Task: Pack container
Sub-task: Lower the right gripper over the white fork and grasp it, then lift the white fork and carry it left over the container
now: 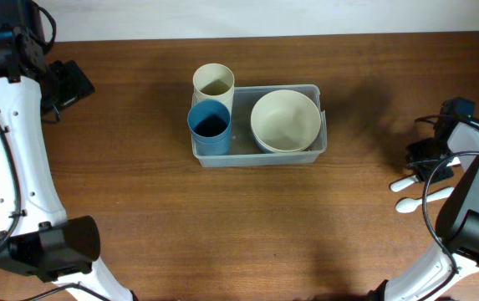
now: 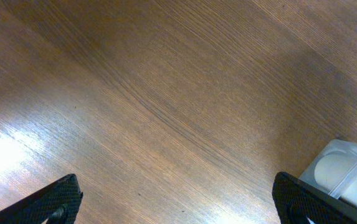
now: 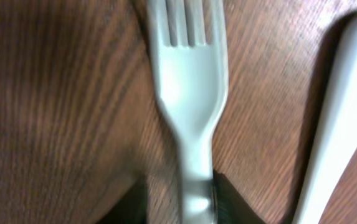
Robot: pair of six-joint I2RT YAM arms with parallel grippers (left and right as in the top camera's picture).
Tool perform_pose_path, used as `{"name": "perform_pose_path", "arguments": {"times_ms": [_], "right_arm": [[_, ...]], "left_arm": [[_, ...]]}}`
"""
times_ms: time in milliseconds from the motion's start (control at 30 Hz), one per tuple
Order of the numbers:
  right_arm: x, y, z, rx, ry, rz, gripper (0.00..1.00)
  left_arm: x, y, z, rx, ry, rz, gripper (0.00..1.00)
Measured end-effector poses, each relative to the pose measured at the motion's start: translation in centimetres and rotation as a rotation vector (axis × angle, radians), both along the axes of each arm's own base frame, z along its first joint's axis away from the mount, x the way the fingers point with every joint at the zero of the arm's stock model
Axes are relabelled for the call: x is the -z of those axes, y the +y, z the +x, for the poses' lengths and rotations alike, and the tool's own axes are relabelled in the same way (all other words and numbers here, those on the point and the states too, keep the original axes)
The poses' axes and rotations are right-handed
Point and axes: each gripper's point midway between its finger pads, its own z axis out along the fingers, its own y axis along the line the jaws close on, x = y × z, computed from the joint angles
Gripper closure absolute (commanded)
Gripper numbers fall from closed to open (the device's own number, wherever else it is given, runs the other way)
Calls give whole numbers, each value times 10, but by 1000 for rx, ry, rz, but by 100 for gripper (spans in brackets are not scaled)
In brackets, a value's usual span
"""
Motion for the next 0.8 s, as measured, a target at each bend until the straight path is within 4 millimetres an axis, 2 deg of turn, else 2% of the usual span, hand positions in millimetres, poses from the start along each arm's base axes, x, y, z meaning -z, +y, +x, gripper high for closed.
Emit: {"name": "perform_pose_path", "arguments": {"times_ms": [67,167,567,667,733,800], "right_arm": [[0,1,-1,1,5,3,90],[0,1,-2,4,7,4,96],[-2,3,-5,-24,28,14,96],[-15,5,-3,-57,38,35,96],[-36,2,18,-102,-26,45,96],[-52,8,25,-144,-36,74,96]], "left_arm": [[0,0,0,0,0,0,0],[0,0,0,0,0,0,0],[0,0,0,0,0,0,0],[0,0,0,0,0,0,0],[0,0,0,0,0,0,1],[0,0,0,0,0,0,1]]}}
